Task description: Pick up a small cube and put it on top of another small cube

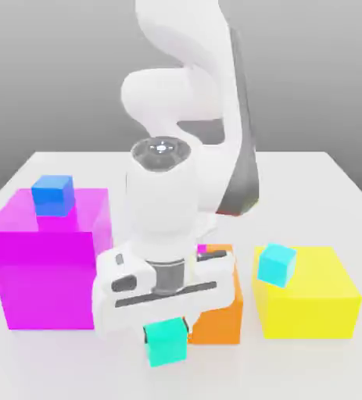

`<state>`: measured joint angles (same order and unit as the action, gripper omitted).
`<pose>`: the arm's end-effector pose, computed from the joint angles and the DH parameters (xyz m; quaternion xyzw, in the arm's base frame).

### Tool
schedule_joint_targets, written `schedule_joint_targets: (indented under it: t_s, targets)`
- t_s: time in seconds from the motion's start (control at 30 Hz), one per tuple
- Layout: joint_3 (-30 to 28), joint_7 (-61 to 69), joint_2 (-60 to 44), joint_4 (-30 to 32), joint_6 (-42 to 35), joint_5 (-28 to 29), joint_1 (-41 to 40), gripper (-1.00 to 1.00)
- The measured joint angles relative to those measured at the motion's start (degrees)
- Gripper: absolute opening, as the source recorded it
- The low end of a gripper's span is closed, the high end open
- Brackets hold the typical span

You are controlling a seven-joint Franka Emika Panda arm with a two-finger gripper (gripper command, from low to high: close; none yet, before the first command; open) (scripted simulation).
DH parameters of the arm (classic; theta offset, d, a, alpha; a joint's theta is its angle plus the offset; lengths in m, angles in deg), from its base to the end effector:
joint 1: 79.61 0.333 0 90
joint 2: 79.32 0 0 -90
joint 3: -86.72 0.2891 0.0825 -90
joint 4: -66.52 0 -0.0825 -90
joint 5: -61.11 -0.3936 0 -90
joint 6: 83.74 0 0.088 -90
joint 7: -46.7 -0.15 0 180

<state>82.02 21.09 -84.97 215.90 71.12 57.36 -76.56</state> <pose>0.4388 -0.0151 0.1405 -0.9644 0.2642 0.0032 0.0094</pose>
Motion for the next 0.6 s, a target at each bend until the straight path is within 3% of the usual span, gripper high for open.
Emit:
schedule_joint_targets:
  t_s: [0.6]
  targets:
    - [7.1,-24.0,37.0,13.0,-23.8,1.0,-2.7,-1.00]
